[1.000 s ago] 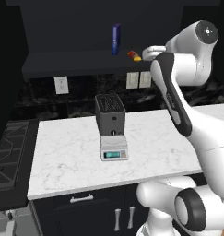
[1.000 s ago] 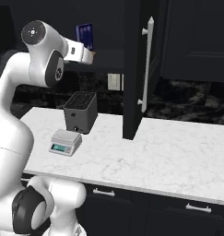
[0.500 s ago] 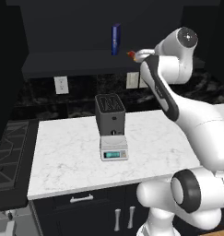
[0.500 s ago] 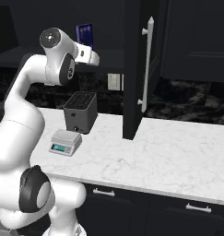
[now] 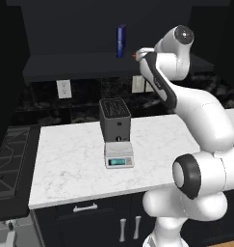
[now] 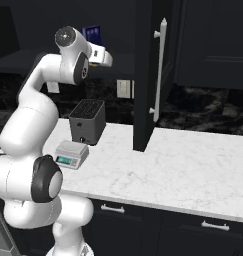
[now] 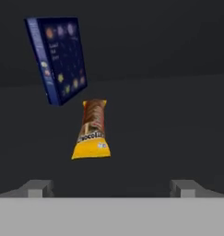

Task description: Pick the bar and place it on the digital scale for weighing, and close the cabinet.

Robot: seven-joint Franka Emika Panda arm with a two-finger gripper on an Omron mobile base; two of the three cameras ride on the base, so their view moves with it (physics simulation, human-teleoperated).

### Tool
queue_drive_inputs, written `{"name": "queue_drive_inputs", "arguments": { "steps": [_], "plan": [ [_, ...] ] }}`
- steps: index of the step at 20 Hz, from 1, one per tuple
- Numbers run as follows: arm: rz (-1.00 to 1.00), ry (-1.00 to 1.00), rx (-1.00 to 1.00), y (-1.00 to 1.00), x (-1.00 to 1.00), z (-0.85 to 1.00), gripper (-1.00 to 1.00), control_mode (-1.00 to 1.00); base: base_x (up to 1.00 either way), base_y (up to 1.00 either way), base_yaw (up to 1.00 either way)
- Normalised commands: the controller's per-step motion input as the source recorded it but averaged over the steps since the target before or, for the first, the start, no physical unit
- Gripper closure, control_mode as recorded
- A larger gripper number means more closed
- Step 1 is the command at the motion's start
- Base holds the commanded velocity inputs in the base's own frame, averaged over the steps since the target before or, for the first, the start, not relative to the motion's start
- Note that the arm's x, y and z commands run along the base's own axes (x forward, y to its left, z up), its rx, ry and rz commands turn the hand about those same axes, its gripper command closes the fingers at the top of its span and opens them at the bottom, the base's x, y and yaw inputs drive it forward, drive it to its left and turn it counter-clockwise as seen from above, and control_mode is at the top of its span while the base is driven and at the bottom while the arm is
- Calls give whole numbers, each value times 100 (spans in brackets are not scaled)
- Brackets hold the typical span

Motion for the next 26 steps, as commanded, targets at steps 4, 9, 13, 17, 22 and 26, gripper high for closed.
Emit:
{"name": "queue_drive_inputs", "arguments": {
  "steps": [4,9,13,17,22,26],
  "plan": [
    [0,1,0,1,6,1,-100,-100,0,0,0],
    [0,15,-2,13,13,0,-100,-100,0,0,0],
    [0,30,-1,14,3,23,-100,-100,0,0,0],
    [0,3,0,3,-2,46,-100,-100,0,0,0],
    [0,0,0,3,5,18,-100,-100,0,0,0],
    [0,2,0,2,58,0,-100,-100,0,0,0]
  ]
}}
